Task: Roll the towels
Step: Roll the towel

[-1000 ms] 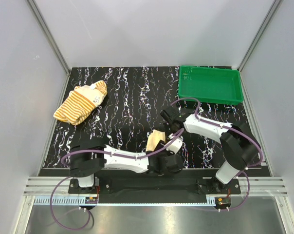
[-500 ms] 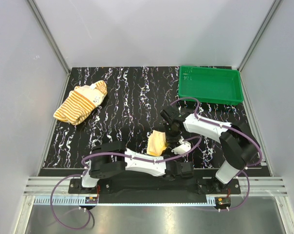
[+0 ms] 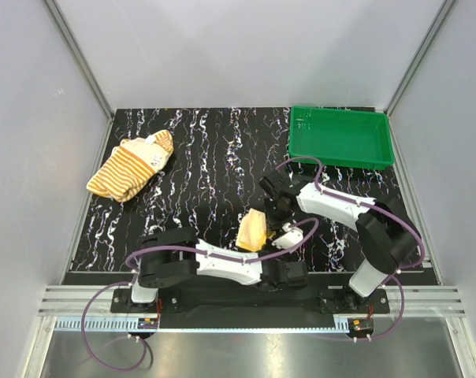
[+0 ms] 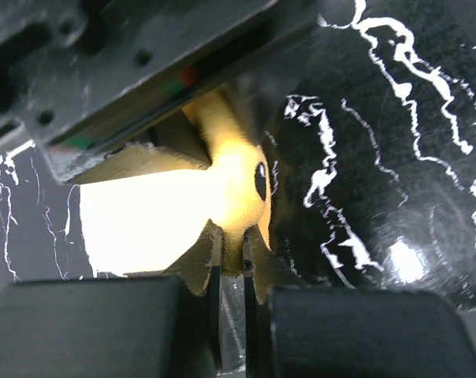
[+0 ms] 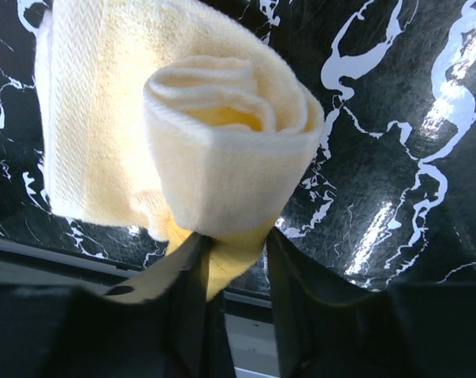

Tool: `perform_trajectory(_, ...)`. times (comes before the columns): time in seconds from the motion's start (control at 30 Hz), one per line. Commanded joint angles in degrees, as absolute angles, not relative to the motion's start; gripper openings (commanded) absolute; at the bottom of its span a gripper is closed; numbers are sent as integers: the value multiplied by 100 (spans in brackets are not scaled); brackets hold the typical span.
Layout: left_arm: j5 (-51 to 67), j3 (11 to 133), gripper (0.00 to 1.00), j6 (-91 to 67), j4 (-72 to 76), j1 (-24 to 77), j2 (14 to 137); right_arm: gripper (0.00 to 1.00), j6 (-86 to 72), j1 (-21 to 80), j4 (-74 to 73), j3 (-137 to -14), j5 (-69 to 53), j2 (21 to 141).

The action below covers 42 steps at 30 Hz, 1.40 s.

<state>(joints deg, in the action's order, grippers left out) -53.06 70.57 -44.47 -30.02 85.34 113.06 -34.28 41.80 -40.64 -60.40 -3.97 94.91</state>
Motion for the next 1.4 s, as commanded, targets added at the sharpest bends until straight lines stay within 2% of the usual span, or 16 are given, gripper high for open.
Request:
perform_trajectory(0.0,-4914,6601,0,-4377,-2331,8376,10768,42,-3314,4122,-4464,-6328,-282,9431)
perform_trajectory(0.03,-4835,6505,0,-4368,-2233,8341,10688,50,-3305,4096,-4517,-6406,-212,9405)
perform_trajectory(0.13,-4694,6249,0,-4473,-2118,8244,10495,60,-3243,3894,-4719,-6521,-26,9220)
perform_trajectory(0.37,-4448,5968,0,-4544,-1873,8156,10214,69,-2910,3016,-5202,-6785,386,8518)
perform_trajectory(0.53,-3886,5355,0,-4456,-1162,7955,9757,71,-2900,2690,-5107,-6610,414,7990)
perform_trajectory(0.77,-2490,4238,0,-4403,243,7313,8851,72,-3137,2619,-3948,-5670,-948,7208)
perform_trajectory(1.0,-1047,3069,0,-4771,1983,6373,8218,72,-3471,2610,-2885,-4897,-1897,7110)
perform_trajectory(1.37,701,1881,0,-5966,4339,5169,8638,72,-4165,2628,-267,-3631,-3286,7557)
